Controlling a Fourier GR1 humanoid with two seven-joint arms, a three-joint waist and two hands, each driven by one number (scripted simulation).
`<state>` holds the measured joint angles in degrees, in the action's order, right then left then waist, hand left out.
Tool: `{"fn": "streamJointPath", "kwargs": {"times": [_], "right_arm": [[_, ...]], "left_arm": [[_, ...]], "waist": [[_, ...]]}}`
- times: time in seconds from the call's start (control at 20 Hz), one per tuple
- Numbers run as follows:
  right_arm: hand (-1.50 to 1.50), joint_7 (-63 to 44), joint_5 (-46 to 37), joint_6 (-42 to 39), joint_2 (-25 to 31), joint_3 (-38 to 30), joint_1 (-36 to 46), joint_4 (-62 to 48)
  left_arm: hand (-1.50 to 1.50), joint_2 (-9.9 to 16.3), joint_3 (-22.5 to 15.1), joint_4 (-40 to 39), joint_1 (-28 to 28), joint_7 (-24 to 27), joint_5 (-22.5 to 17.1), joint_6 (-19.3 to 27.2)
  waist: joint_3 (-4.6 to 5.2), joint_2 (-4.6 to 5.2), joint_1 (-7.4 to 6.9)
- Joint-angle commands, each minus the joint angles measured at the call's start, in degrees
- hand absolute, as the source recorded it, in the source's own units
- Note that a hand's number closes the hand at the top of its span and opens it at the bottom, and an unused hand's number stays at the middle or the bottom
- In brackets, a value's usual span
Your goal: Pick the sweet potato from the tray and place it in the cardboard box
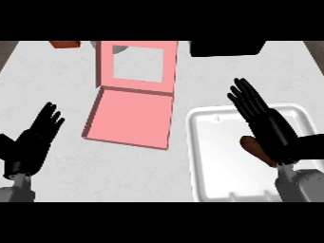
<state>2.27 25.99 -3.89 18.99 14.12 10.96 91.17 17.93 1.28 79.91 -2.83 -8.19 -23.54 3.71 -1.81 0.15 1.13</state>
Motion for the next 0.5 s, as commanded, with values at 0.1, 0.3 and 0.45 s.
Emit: {"fn": "streamJointPath", "kwargs": {"times": [0.1, 0.3, 0.45], "right_arm": [[-1.5, 0.8, -5.2, -15.3, 10.7, 5.3, 4.3, 1.0], [-1.5, 5.9, -19.1, -21.6, 19.4, 8.9, 14.4, 8.5], [-1.5, 10.6, -30.4, -27.9, 28.6, 12.8, 15.8, 9.3]], "left_arm": [[0.0, 7.5, -0.6, -0.1, -0.7, 2.5, 10.8, 3.8], [0.0, 10.5, -1.0, -0.8, -1.1, 2.5, 13.3, 3.3], [0.0, 13.8, -1.6, -1.0, -1.5, 2.9, 17.6, 4.3]], "waist": [[1.65, -0.17, -2.16], [2.45, -4.82, -5.71], [1.37, -1.14, -4.28]]}}
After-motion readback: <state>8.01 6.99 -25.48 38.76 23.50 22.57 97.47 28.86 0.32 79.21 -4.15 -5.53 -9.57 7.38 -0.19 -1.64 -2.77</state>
